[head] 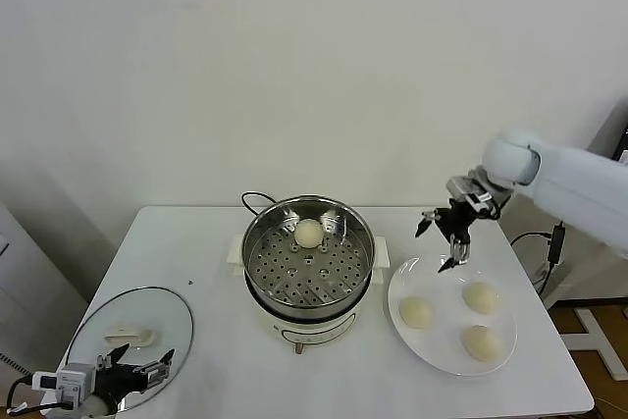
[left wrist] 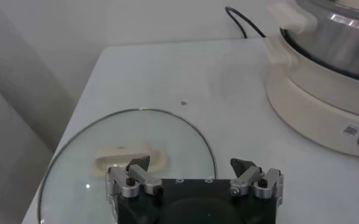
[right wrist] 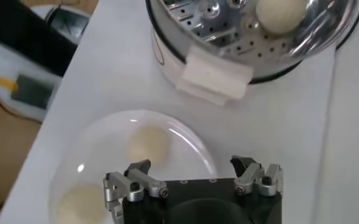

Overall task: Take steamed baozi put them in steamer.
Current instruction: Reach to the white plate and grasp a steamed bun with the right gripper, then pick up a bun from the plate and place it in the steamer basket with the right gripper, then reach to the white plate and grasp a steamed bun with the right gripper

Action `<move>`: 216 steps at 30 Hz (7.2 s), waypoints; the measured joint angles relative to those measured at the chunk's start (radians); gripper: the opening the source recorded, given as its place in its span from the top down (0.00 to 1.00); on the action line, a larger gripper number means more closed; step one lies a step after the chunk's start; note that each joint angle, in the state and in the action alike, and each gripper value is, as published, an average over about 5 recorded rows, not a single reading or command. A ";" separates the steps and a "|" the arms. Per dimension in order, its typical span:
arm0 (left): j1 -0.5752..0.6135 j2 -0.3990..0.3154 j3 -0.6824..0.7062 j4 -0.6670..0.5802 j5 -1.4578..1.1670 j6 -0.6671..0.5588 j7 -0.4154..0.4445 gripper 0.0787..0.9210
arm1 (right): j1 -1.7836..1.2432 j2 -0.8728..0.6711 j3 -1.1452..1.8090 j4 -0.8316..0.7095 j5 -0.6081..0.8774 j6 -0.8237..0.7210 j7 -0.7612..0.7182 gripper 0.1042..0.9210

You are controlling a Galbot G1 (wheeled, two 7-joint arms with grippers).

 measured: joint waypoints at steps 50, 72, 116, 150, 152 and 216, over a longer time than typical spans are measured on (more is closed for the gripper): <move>0.002 -0.009 0.002 -0.008 0.007 0.006 -0.008 0.12 | -0.164 -0.016 0.077 0.017 -0.043 -0.100 0.066 0.52; -0.019 -0.002 0.023 -0.005 0.007 0.010 -0.009 0.12 | 0.327 0.112 -0.142 0.113 0.367 -0.280 0.044 0.51; -0.009 -0.016 0.019 -0.005 0.007 0.006 -0.007 0.12 | 0.032 0.546 -0.061 -0.036 0.547 -0.437 0.422 0.51; 0.000 -0.023 0.007 -0.019 0.005 0.003 -0.003 0.12 | 0.380 0.024 -0.240 0.160 0.268 -0.253 -0.012 0.12; 0.000 -0.025 0.007 -0.021 0.005 0.003 -0.003 0.12 | 0.380 -0.025 -0.244 0.169 0.222 -0.227 -0.039 0.12; 0.003 -0.031 0.019 -0.016 0.027 0.008 -0.004 0.12 | -0.524 -0.202 0.401 0.082 -0.397 -0.030 -0.040 0.47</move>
